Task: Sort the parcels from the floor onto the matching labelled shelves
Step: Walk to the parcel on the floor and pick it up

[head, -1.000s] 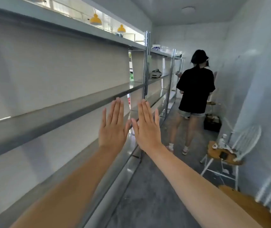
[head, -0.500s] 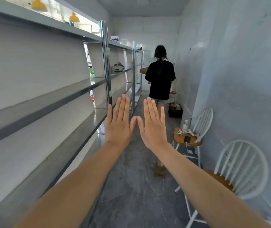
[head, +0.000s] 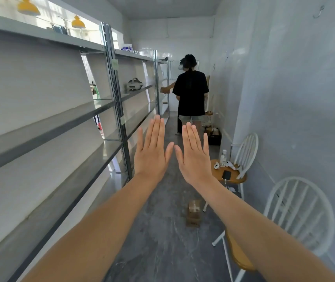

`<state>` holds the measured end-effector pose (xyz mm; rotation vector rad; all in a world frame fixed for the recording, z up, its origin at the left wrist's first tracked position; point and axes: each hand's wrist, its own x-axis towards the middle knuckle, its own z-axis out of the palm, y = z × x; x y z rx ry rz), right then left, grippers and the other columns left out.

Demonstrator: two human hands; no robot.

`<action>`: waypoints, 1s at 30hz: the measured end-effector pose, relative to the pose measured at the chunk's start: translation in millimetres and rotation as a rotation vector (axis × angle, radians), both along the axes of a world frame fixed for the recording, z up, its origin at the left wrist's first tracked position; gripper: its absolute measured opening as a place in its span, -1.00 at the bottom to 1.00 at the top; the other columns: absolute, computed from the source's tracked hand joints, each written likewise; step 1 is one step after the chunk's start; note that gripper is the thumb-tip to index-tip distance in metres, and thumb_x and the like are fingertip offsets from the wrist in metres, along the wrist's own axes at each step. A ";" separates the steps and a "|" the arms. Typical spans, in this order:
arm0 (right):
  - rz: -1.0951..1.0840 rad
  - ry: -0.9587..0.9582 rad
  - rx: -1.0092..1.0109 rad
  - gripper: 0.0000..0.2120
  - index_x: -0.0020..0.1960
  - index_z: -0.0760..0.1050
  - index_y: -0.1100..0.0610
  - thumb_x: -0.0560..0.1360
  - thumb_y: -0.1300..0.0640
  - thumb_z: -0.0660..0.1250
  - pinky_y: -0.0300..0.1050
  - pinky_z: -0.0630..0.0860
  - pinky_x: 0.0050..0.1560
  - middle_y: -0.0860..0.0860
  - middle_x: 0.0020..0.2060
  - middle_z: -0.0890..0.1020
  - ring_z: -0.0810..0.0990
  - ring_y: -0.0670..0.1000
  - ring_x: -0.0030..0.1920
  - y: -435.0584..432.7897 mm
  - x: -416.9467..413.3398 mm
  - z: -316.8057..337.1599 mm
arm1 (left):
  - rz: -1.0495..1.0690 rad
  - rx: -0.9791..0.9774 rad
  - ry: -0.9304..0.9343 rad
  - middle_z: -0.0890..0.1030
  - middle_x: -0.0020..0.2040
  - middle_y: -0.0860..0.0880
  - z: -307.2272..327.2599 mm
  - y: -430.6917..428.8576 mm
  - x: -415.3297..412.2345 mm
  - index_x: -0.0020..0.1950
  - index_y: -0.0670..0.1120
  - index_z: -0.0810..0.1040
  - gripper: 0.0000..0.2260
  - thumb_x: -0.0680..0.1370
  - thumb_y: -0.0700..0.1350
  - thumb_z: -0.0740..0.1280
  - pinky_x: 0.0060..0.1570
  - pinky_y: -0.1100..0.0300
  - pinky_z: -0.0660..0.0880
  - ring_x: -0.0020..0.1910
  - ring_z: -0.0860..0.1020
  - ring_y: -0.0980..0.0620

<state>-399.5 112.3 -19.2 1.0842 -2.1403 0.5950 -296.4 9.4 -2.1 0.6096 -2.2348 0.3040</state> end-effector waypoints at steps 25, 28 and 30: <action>-0.072 -0.044 0.094 -0.38 0.64 -0.07 0.17 0.68 -0.11 -0.18 0.16 -0.05 0.62 0.07 0.65 0.00 -0.09 0.02 0.64 -98.8 -152.4 -43.0 | -0.122 -0.013 -0.047 -0.06 0.68 -0.07 -45.7 -101.8 -162.7 0.66 -0.14 -0.10 -0.39 0.71 0.15 -0.07 0.61 -0.11 -0.02 0.65 -0.06 -0.01; -0.082 -0.044 0.091 -0.38 0.64 -0.06 0.17 0.68 -0.11 -0.17 0.16 -0.05 0.62 0.06 0.65 0.01 -0.08 0.02 0.64 -130.2 -168.5 -40.8 | -0.131 0.013 -0.034 -0.07 0.68 -0.07 -38.8 -133.7 -182.6 0.66 -0.15 -0.10 -0.39 0.71 0.14 -0.05 0.61 -0.10 -0.09 0.65 -0.08 0.00; -0.101 -0.038 0.103 -0.39 0.64 -0.07 0.18 0.68 -0.10 -0.15 0.16 -0.07 0.62 0.07 0.65 0.00 -0.09 0.02 0.64 -149.1 -179.3 -40.8 | -0.150 0.004 -0.052 -0.08 0.68 -0.07 -38.4 -152.4 -193.3 0.66 -0.15 -0.10 -0.39 0.71 0.14 -0.03 0.61 -0.09 -0.12 0.65 -0.09 0.00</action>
